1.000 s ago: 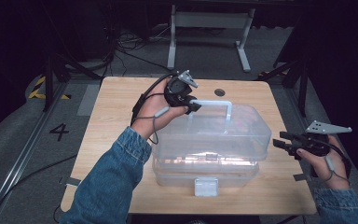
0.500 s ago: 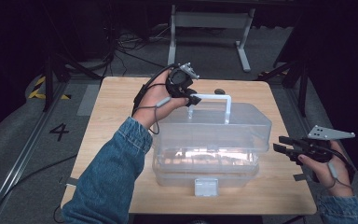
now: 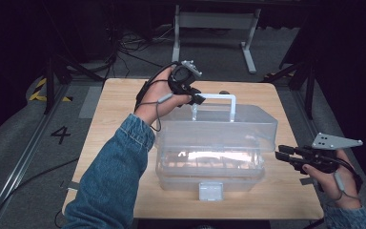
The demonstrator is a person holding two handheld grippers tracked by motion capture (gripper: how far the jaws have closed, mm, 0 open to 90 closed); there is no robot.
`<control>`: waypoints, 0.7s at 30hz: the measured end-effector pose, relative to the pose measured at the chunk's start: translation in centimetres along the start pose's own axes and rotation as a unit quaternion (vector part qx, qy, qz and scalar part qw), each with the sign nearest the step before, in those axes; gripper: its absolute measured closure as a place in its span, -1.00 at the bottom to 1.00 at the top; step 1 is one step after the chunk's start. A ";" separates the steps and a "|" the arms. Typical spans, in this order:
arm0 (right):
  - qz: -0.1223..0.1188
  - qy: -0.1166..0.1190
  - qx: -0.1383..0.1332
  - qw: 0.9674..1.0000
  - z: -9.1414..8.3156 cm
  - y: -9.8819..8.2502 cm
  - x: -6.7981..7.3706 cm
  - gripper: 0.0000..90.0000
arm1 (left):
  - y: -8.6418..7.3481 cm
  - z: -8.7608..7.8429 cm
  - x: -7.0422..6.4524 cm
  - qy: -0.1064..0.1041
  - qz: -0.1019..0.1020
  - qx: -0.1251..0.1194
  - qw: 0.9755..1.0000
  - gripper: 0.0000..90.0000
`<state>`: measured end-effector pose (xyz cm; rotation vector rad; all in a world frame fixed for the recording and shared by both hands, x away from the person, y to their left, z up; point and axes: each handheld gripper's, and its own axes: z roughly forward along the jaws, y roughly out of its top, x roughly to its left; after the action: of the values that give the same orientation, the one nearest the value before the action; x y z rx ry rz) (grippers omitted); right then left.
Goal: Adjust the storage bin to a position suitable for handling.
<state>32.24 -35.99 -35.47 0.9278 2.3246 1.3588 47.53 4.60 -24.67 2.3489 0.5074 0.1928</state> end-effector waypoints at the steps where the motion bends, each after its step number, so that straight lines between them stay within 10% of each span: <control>1: -0.005 0.007 -0.004 1.000 0.0 0.2 0.4 0.57 | 0.0 0.0 0.0 0.001 0.001 0.000 1.000 0.50; 10: -0.017 0.042 -0.013 0.999 0.4 0.9 2.0 0.56 | 0.0 0.0 0.0 0.001 0.000 -0.001 1.000 0.50; 21: -0.009 0.041 -0.049 0.998 1.2 1.1 2.2 1.00 | -0.3 0.1 0.0 -0.004 -0.003 -0.009 1.000 0.50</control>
<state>31.59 -33.38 -35.00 0.8343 2.2967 1.5137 47.51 4.70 -24.93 2.3291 0.5063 0.1841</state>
